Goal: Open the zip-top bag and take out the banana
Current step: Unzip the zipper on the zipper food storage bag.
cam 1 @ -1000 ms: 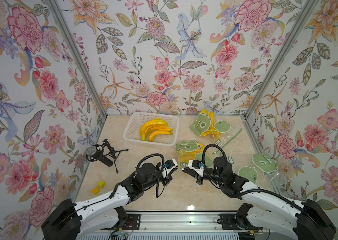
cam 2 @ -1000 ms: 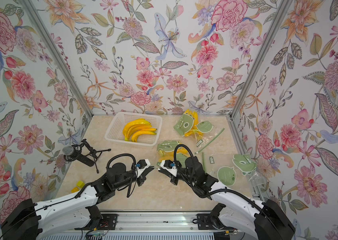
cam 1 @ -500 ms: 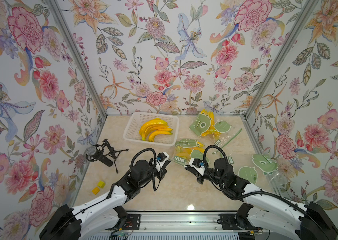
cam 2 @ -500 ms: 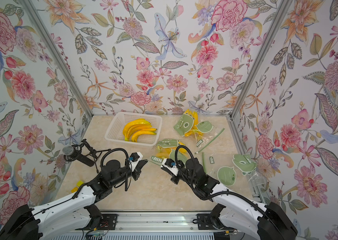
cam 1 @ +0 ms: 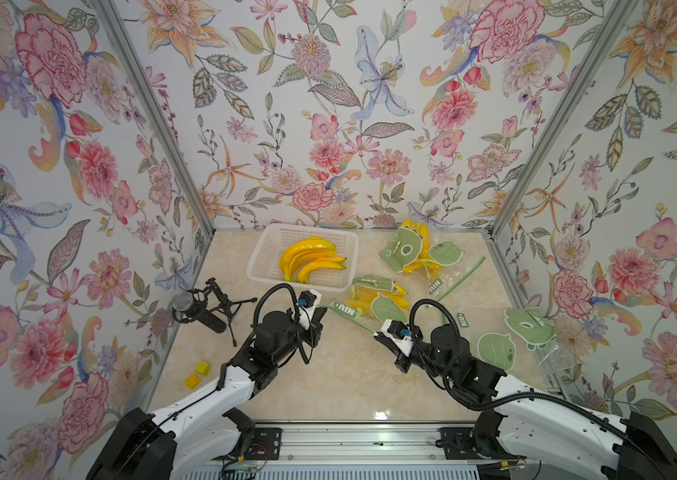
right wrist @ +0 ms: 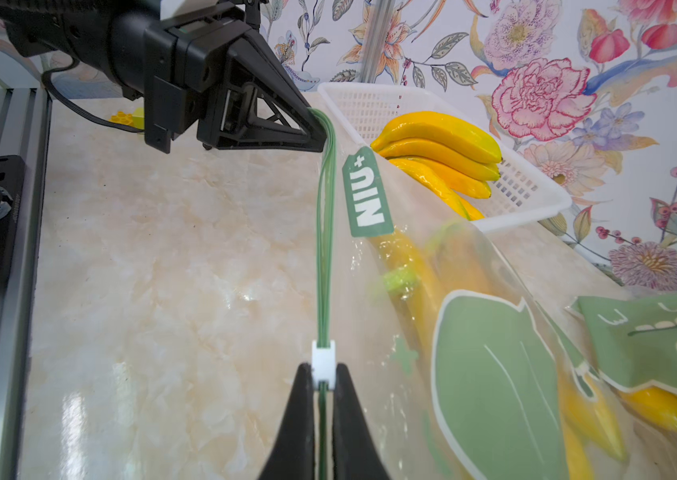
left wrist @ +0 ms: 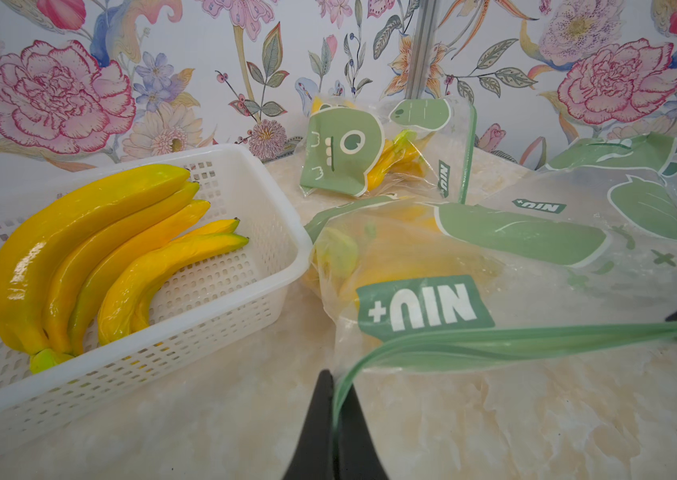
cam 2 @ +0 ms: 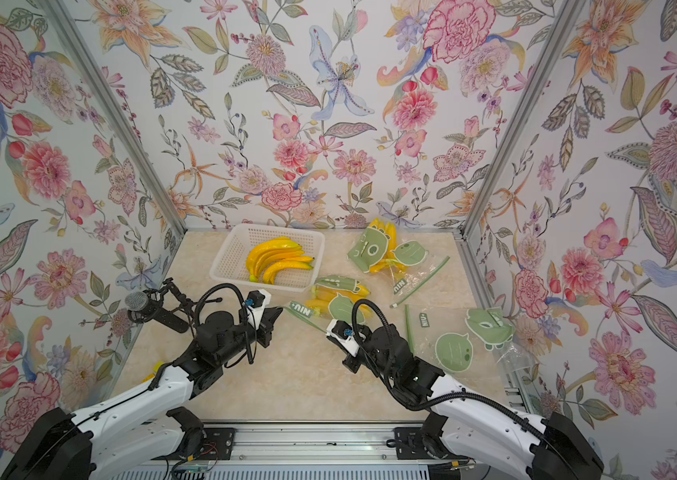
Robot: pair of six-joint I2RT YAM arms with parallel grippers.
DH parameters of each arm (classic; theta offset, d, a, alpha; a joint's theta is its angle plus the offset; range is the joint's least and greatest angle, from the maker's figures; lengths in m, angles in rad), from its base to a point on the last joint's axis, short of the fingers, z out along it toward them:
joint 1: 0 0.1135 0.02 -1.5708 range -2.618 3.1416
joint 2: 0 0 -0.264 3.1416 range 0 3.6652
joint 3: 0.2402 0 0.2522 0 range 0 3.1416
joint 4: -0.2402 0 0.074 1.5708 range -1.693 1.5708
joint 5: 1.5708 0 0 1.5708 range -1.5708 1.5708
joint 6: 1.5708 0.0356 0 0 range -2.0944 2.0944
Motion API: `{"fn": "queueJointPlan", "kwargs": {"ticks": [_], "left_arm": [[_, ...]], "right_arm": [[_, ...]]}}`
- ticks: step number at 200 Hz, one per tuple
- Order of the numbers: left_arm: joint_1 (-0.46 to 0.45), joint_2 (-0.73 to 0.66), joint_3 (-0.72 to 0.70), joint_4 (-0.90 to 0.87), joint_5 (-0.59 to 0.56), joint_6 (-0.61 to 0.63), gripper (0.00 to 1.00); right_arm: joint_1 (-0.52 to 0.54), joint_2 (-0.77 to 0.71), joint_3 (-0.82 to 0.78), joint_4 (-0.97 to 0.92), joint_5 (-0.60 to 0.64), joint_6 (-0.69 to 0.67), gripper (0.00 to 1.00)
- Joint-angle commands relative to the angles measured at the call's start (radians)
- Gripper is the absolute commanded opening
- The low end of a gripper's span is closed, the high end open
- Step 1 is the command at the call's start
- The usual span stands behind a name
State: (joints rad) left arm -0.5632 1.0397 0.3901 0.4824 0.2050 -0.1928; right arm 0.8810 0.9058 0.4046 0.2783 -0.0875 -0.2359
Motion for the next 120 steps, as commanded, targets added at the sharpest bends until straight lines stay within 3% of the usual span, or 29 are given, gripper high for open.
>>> {"fn": "queueJointPlan", "kwargs": {"ticks": [1, 120], "left_arm": [[0.087, 0.012, 0.016, 0.048, -0.174, -0.060, 0.00], [0.173, 0.035, 0.018, 0.067, -0.210, -0.099, 0.00]], "right_arm": [[0.017, -0.027, -0.036, -0.106, 0.075, 0.027, 0.00], [0.084, -0.084, -0.067, -0.162, 0.199, 0.067, 0.00]]}}
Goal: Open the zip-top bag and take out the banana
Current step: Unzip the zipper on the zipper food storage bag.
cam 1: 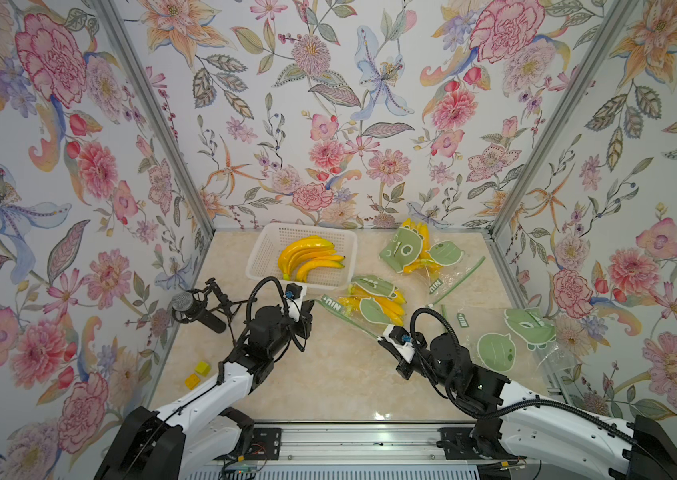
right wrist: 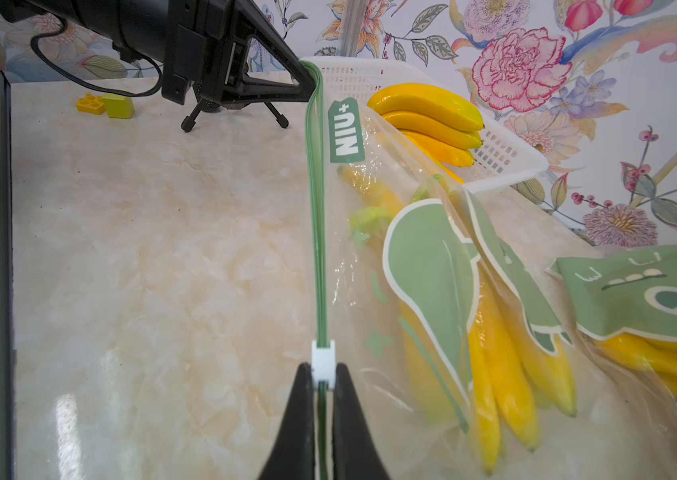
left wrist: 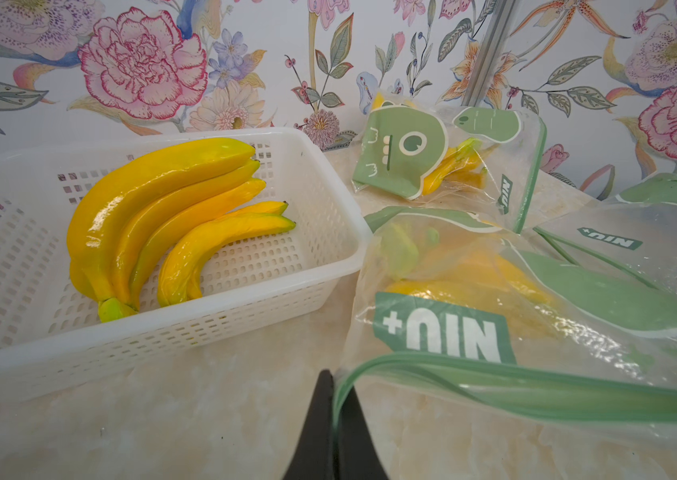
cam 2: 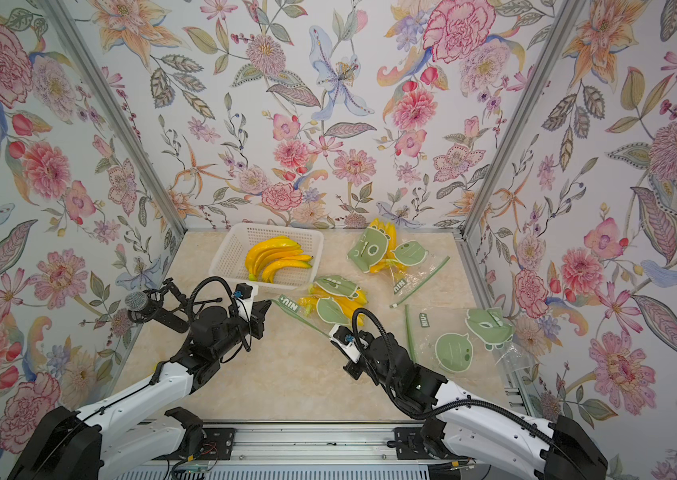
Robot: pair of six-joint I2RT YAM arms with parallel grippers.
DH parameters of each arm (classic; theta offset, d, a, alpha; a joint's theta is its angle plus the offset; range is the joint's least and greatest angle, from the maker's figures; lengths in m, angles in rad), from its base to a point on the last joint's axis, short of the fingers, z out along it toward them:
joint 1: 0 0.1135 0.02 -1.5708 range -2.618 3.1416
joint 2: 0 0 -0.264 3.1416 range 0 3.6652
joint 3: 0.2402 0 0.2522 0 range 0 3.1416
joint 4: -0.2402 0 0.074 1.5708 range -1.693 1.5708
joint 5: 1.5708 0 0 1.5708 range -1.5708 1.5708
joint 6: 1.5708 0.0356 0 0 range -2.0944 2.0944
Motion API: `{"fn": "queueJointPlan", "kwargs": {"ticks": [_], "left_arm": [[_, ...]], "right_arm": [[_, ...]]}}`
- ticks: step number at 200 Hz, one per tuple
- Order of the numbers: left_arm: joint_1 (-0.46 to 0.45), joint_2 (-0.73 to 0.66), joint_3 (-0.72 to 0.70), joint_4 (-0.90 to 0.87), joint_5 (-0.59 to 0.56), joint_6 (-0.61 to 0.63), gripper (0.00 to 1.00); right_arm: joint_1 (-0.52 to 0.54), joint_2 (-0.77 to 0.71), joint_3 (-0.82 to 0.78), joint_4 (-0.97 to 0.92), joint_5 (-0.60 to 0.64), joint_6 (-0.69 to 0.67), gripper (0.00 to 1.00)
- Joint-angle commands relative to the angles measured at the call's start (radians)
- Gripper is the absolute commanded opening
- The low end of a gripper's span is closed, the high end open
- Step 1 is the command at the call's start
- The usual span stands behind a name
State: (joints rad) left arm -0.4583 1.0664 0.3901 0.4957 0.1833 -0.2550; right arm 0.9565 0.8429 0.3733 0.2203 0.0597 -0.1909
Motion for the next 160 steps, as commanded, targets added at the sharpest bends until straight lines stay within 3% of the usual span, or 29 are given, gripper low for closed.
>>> {"fn": "queueJointPlan", "kwargs": {"ticks": [1, 71, 128, 160], "left_arm": [[0.068, 0.008, 0.018, 0.053, -0.188, -0.036, 0.00], [0.069, 0.024, 0.005, 0.091, -0.062, -0.022, 0.00], [-0.018, -0.026, -0.028, 0.076, 0.028, 0.085, 0.00], [-0.081, -0.044, -0.039, 0.044, 0.015, 0.133, 0.00]], "right_arm": [[0.008, -0.022, -0.035, -0.103, 0.053, 0.022, 0.00], [0.016, -0.027, 0.005, -0.103, 0.018, 0.037, 0.00], [0.016, -0.021, 0.135, -0.124, -0.075, 0.070, 0.33], [0.010, 0.047, 0.216, -0.141, -0.042, 0.057, 0.40]]}}
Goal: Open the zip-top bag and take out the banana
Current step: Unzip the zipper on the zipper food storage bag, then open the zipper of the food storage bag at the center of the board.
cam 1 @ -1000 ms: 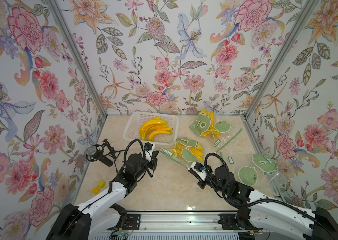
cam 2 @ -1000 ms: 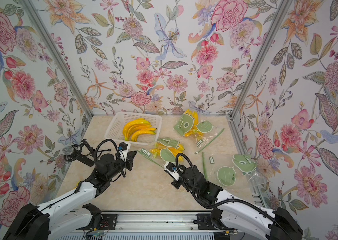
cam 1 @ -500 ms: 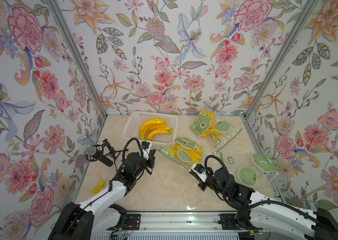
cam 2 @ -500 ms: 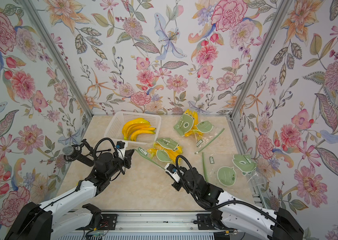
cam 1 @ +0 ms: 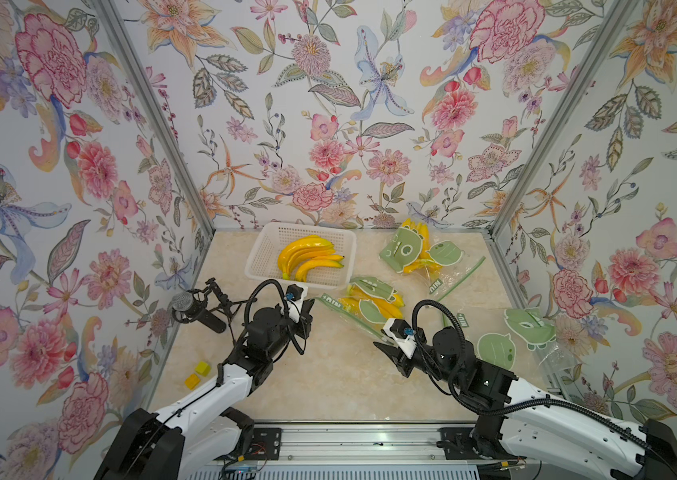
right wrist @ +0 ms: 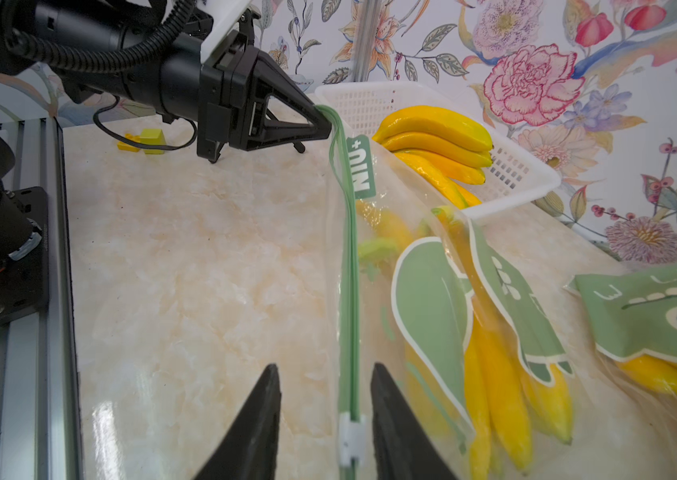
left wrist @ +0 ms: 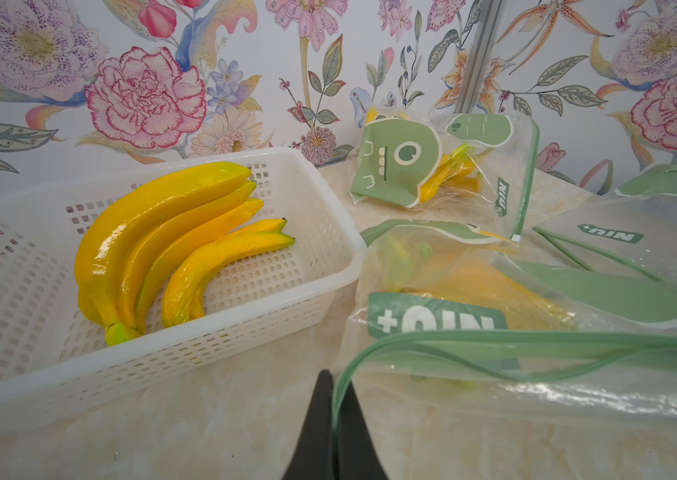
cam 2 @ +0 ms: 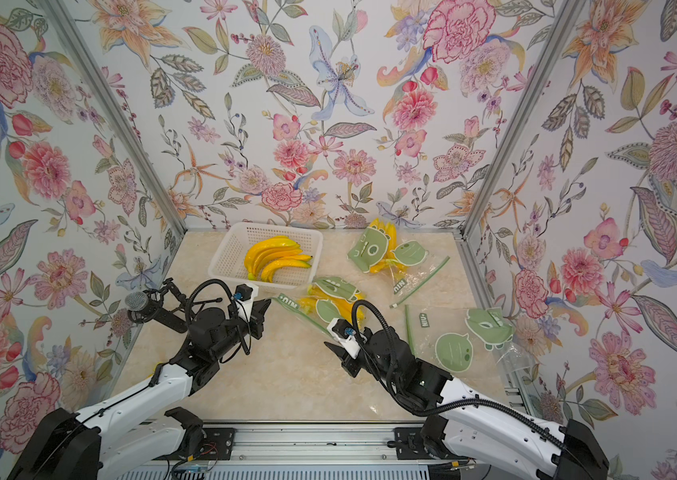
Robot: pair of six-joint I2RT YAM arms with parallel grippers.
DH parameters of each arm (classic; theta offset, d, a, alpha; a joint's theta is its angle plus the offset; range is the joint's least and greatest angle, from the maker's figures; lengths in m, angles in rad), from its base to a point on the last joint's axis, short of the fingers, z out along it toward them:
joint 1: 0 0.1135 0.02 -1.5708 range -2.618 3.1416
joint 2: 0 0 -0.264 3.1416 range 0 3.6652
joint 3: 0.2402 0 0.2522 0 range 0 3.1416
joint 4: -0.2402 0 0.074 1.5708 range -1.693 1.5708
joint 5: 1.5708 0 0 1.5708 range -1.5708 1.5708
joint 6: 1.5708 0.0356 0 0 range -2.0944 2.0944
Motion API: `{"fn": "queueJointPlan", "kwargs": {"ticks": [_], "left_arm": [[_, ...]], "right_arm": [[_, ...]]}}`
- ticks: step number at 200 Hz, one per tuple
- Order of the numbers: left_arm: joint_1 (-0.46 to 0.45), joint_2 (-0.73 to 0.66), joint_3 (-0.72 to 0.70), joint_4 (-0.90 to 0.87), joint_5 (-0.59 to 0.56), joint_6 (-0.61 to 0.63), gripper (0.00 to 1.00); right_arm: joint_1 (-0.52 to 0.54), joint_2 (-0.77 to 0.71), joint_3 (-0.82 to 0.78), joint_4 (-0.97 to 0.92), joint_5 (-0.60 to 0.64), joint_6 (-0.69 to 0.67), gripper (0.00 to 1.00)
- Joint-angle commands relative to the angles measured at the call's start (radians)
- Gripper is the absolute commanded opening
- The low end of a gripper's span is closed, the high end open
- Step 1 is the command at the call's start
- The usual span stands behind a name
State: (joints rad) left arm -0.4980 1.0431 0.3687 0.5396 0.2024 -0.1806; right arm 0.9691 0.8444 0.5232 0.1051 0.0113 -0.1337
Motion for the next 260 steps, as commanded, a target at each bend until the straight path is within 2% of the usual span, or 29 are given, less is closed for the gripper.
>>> {"fn": "queueJointPlan", "kwargs": {"ticks": [1, 63, 120, 204, 260], "left_arm": [[-0.042, -0.021, -0.017, 0.000, -0.004, 0.061, 0.00], [-0.109, -0.039, -0.024, -0.029, 0.019, 0.103, 0.00], [-0.144, -0.042, -0.019, -0.066, 0.019, 0.135, 0.00], [-0.154, -0.027, -0.007, -0.067, 0.015, 0.142, 0.00], [-0.156, -0.029, -0.006, -0.066, 0.006, 0.142, 0.00]], "right_arm": [[-0.003, 0.049, 0.068, -0.025, 0.007, -0.001, 0.40], [-0.027, 0.245, 0.209, -0.049, 0.020, -0.009, 0.40], [-0.089, 0.349, 0.316, -0.105, -0.014, -0.023, 0.37], [-0.101, 0.442, 0.357, -0.156, -0.100, -0.108, 0.36], [-0.092, 0.484, 0.346, -0.188, -0.069, -0.133, 0.30]]}}
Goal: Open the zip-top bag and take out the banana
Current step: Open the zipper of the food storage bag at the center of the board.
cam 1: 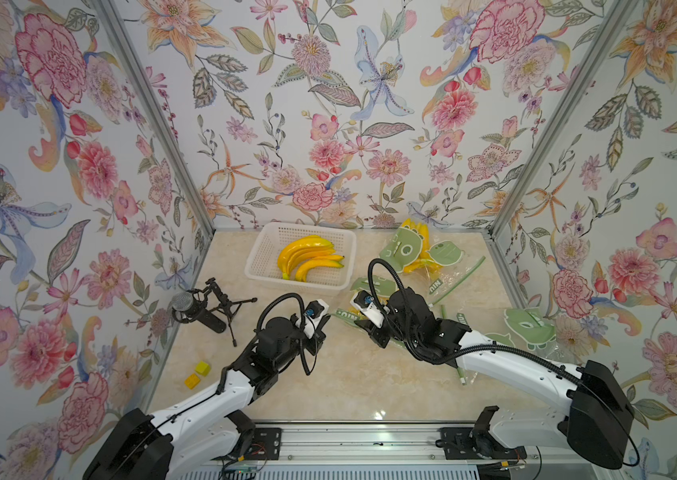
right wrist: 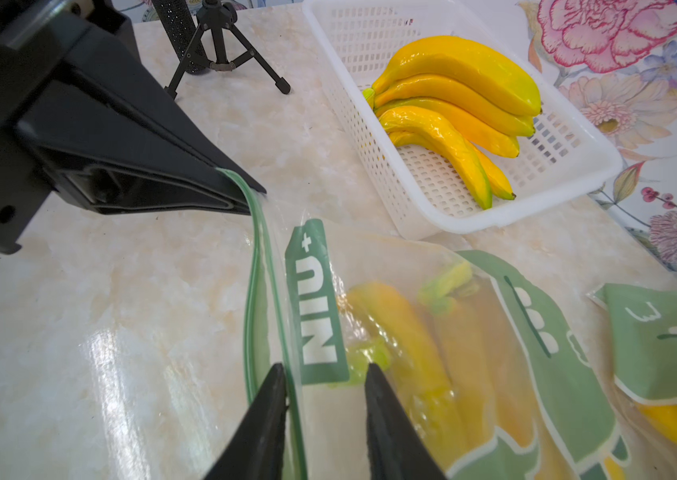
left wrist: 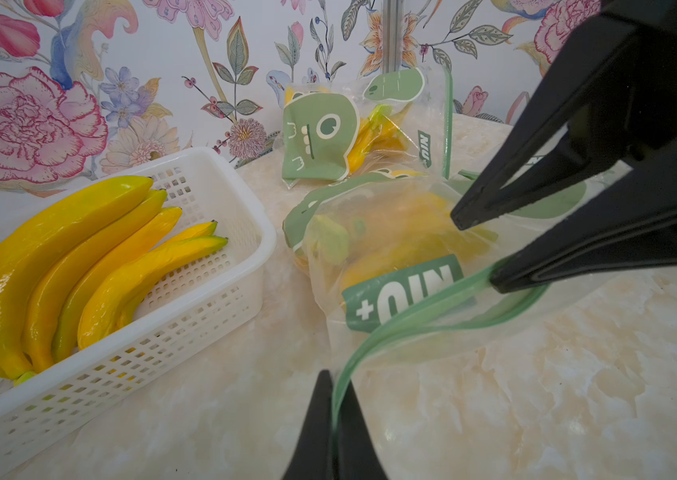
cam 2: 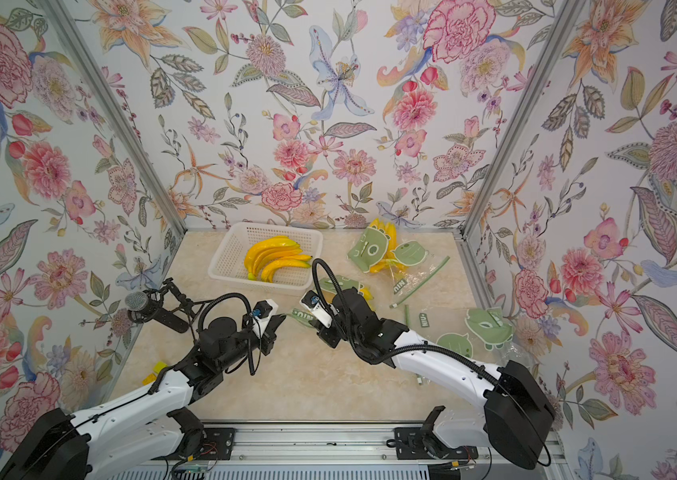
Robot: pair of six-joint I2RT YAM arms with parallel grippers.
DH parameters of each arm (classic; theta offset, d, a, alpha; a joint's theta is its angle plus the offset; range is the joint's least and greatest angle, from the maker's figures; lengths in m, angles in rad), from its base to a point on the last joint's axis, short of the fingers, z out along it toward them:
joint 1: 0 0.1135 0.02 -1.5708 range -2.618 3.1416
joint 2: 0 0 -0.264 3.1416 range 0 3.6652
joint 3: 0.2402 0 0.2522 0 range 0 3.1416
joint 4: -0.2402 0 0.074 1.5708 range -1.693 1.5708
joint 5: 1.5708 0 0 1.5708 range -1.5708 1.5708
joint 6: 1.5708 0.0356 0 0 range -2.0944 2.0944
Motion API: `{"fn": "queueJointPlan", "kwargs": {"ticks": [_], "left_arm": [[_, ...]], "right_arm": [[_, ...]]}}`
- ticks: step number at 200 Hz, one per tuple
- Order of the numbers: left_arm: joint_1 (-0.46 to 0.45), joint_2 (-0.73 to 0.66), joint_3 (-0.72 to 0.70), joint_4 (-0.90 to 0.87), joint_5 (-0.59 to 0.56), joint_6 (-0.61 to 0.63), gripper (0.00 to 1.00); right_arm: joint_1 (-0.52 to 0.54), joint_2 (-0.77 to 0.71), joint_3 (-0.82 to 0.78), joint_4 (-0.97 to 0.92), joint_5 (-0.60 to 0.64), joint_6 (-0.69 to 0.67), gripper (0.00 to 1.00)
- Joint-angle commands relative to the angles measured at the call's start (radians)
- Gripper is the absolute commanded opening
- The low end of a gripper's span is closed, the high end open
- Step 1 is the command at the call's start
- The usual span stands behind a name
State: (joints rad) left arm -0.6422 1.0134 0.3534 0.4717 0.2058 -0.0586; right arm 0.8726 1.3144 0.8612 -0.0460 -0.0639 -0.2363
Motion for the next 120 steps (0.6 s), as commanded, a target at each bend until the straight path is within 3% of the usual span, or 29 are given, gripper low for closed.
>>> {"fn": "queueJointPlan", "kwargs": {"ticks": [1, 28, 55, 120], "left_arm": [[-0.011, 0.001, 0.010, 0.002, 0.002, 0.020, 0.00], [-0.011, 0.012, 0.019, 0.005, -0.010, 0.019, 0.00], [-0.011, 0.034, 0.027, 0.027, -0.019, 0.013, 0.00], [-0.026, 0.213, 0.119, 0.175, -0.073, -0.043, 0.00]], "right_arm": [[0.005, 0.013, 0.008, -0.038, 0.006, -0.031, 0.30], [0.019, 0.012, -0.018, -0.055, 0.018, -0.020, 0.28], [0.026, -0.019, -0.068, -0.063, 0.063, 0.032, 0.16], [0.033, -0.175, -0.200, -0.054, 0.314, 0.184, 0.00]]}}
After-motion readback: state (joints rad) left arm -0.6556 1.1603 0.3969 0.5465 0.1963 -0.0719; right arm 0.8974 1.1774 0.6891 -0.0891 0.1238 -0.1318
